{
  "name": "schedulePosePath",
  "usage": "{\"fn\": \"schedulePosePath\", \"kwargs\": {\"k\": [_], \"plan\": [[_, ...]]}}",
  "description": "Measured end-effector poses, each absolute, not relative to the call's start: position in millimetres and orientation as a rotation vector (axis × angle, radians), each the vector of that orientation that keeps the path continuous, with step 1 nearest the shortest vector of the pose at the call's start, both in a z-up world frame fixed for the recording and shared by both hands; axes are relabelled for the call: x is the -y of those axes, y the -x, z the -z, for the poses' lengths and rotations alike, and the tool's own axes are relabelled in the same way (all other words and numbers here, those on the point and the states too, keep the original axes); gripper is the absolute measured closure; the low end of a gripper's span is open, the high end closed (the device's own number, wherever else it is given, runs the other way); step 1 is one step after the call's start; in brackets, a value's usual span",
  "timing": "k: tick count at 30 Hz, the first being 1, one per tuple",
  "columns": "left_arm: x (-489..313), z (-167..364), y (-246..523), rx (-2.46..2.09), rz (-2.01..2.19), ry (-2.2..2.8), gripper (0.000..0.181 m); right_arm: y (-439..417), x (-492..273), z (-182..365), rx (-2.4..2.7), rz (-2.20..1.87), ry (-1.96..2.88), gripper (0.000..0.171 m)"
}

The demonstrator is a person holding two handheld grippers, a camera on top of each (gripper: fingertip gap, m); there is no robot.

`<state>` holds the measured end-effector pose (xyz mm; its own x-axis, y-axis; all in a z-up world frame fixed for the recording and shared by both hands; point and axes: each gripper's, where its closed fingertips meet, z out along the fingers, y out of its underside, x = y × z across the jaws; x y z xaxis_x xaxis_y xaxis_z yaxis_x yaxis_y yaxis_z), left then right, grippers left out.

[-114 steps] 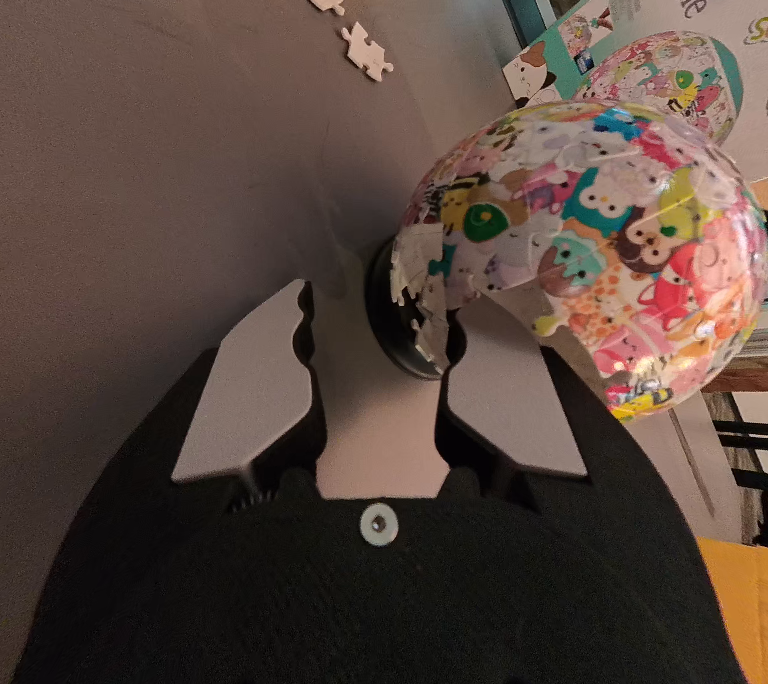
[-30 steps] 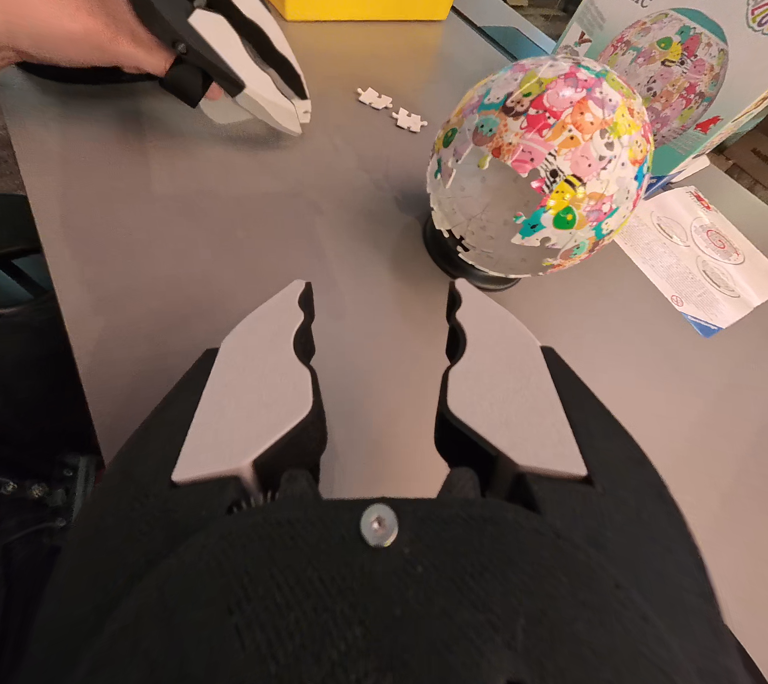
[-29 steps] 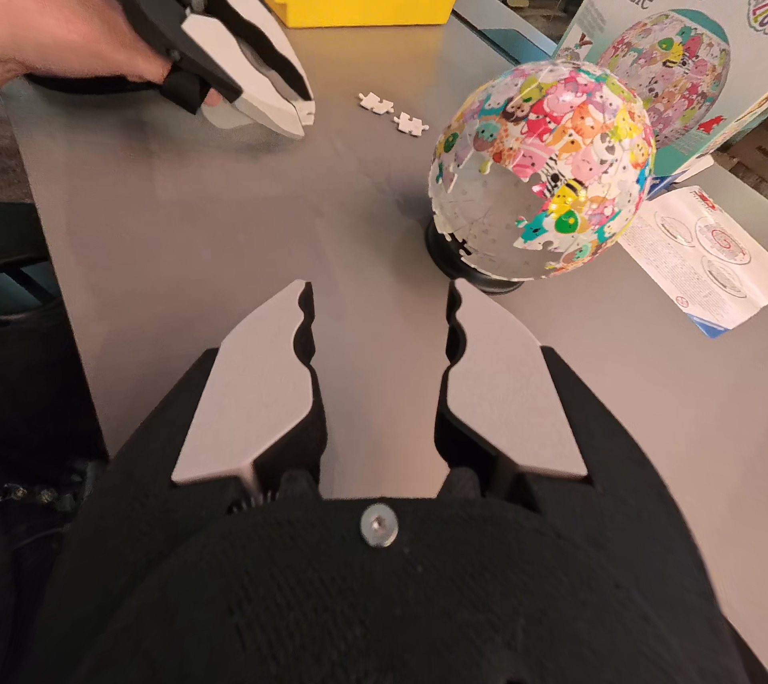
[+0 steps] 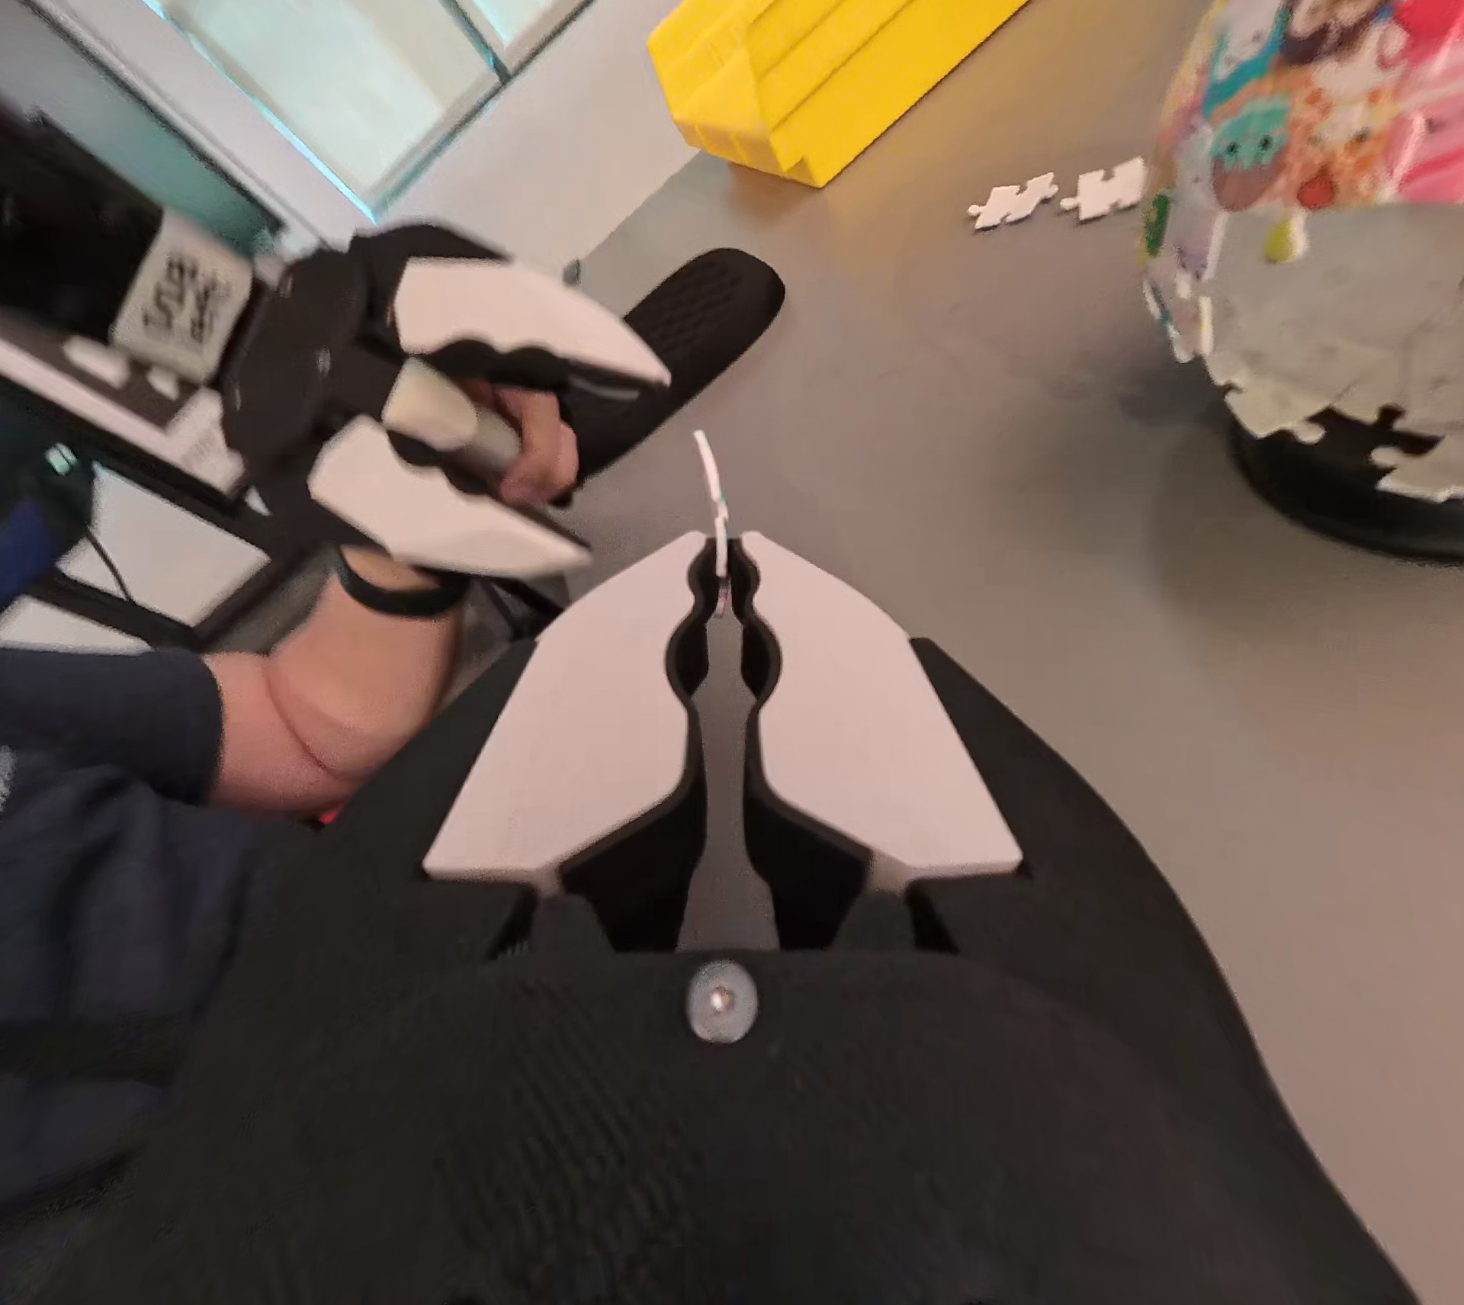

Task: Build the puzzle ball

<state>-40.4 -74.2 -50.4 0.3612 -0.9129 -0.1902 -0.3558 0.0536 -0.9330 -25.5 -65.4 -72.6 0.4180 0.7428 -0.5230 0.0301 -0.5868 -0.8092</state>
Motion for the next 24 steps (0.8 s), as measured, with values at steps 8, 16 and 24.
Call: {"fn": "schedulePosePath", "kwargs": {"k": [8,16,24], "plan": [[80.2,59.4,29.8,-1.303,0.937,1.584,0.163,31.8,79.4,79.7,1.141,-0.912,1.85,0.168],[75.2,60.8,26.9,-1.222,0.978,1.555,0.179,15.5,66.7,61.6,1.077,-0.808,1.678,0.148],[73.6,47.7,30.7,-1.102,1.088,1.514,0.179,11.8,66.0,44.5,0.942,-0.915,1.52,0.162]]}}
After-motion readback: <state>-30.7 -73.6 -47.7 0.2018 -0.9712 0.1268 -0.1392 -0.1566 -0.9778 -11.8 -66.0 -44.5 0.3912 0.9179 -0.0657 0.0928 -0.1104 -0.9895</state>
